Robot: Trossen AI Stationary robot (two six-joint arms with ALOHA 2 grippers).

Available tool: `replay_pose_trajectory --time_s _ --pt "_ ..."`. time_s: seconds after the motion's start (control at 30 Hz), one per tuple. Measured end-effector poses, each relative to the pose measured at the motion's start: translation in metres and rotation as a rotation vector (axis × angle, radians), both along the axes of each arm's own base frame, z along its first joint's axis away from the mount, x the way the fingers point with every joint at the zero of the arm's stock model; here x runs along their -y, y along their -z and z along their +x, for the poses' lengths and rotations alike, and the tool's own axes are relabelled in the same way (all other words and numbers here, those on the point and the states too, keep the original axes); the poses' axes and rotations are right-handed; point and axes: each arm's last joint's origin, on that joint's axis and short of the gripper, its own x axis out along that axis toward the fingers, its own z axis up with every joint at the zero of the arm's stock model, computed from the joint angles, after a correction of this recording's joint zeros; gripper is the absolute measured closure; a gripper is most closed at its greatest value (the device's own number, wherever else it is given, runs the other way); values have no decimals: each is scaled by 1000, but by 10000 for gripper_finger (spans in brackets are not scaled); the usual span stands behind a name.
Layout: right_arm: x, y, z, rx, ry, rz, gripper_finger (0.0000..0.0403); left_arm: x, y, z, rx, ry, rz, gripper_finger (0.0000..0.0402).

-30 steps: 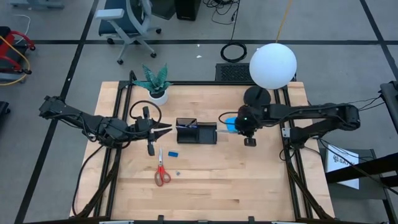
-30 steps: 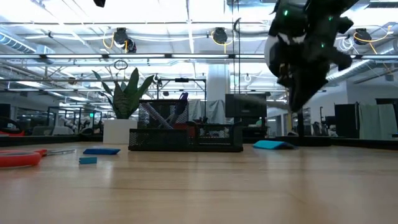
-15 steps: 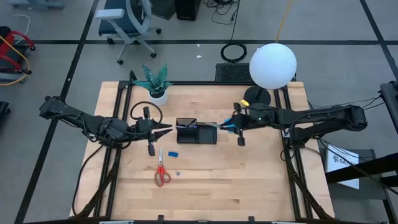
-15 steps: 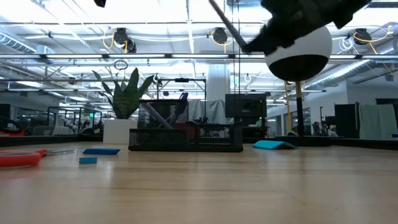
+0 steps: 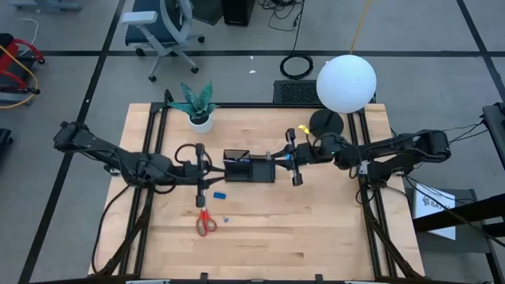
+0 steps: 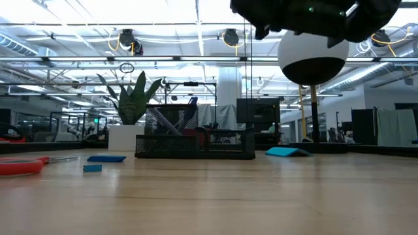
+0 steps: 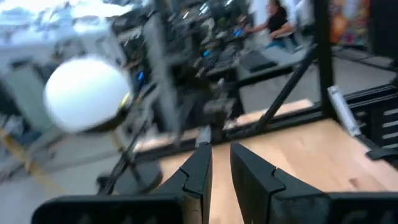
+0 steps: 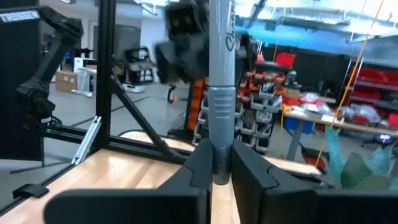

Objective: Pick and place office supplies into organizer
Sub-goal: Put the gray marker into the black desk organizer

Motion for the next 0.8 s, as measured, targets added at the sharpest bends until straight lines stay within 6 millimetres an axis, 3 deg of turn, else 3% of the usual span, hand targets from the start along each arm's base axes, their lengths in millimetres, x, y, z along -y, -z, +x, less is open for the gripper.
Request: replay_pose_trajectory --time_s 0.17,0.3,0.53,0.8 --pt "0 8 10 -38 -3 15 377 5 3 11 45 33 79 330" --pt "1 11 16 -49 -4 16 377 3 2 13 55 21 78 300" --pt "-6 8 24 -44 -26 -6 377 -9 -2 15 102 -92 -40 228" --pt "-14 1 26 -14 -50 -37 377 -23 7 32 108 -135 -112 206"
